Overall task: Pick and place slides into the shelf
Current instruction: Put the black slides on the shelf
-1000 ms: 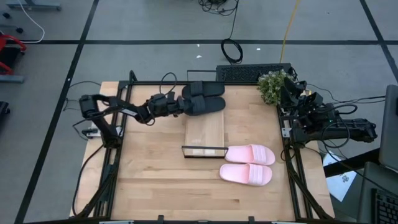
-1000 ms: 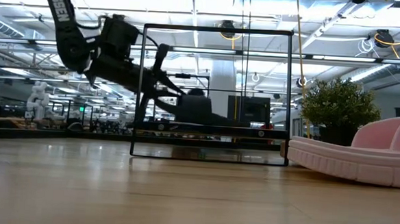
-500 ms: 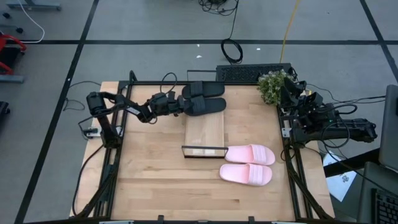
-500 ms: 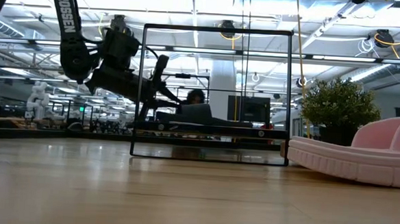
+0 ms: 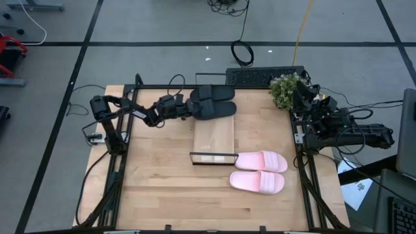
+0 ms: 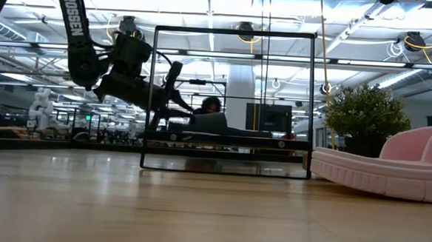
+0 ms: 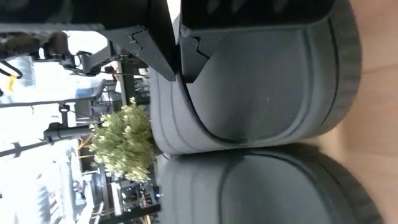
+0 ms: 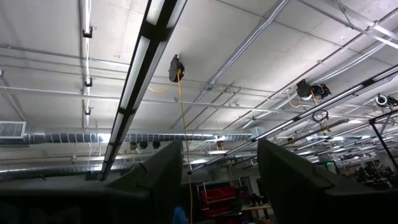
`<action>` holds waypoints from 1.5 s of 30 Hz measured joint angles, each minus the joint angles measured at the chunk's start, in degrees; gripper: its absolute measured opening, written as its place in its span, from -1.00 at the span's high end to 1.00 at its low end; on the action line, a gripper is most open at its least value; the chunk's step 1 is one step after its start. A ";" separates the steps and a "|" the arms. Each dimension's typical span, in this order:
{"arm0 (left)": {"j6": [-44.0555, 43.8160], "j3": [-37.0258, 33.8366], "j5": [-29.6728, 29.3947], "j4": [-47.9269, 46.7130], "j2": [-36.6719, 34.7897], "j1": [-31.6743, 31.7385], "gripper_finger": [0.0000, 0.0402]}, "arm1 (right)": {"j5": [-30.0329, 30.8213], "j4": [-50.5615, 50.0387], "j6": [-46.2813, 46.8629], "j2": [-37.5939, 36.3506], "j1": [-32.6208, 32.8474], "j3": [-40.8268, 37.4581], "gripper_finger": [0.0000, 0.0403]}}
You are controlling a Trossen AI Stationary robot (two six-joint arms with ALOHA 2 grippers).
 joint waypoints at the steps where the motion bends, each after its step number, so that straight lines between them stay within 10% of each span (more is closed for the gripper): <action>1: 0.21 0.67 0.00 -0.09 0.00 -0.36 1.00 | 0.00 -0.01 0.00 0.11 0.00 0.00 0.03; 45: 11.63 6.60 0.83 -12.22 0.04 3.52 1.00 | 1.27 0.06 -0.02 0.49 0.02 0.00 0.03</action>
